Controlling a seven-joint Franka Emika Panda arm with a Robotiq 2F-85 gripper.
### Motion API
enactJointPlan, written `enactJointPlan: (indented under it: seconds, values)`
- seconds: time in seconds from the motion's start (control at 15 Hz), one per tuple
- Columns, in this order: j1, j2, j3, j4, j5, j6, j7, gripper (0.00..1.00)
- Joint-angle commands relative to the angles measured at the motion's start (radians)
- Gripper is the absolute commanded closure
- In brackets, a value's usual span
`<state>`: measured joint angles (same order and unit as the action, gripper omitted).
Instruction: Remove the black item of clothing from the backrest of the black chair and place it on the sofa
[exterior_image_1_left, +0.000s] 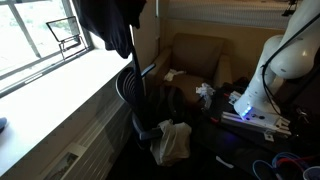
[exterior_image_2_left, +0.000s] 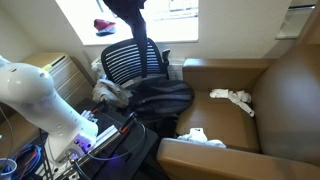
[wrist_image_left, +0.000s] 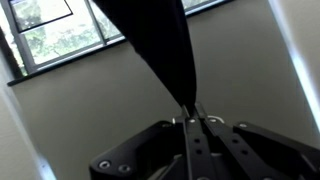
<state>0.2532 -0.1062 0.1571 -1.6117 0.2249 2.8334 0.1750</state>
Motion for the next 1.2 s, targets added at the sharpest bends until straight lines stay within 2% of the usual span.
enactJointPlan:
  seconds: [0.0,0.07,0.2,0.27,0.4,0.47,0.53,0.87,1.07,1.13]
  values:
    - [-0.023,-0.031,-0.010,-0.017,-0.006,-0.002,0.016,0.99]
    - [-0.057,-0.053,-0.008,-0.031,-0.006,-0.007,0.020,0.99]
    - [-0.068,-0.073,-0.018,-0.053,-0.006,-0.007,0.019,1.00]
    - [-0.086,-0.054,0.004,-0.057,-0.069,0.043,0.036,1.00]
    - [-0.130,-0.027,-0.014,-0.059,-0.217,0.112,0.063,1.00]
    - [-0.144,-0.019,-0.043,-0.055,-0.245,0.123,0.045,1.00]
    - [-0.168,-0.008,-0.072,-0.057,-0.223,0.152,-0.017,1.00]
    - [-0.291,-0.033,-0.211,-0.172,-0.253,0.251,-0.144,1.00]
    - [-0.384,-0.045,-0.296,-0.260,-0.319,0.336,-0.155,1.00]
    - [-0.336,-0.013,-0.268,-0.182,-0.256,0.264,-0.160,1.00]
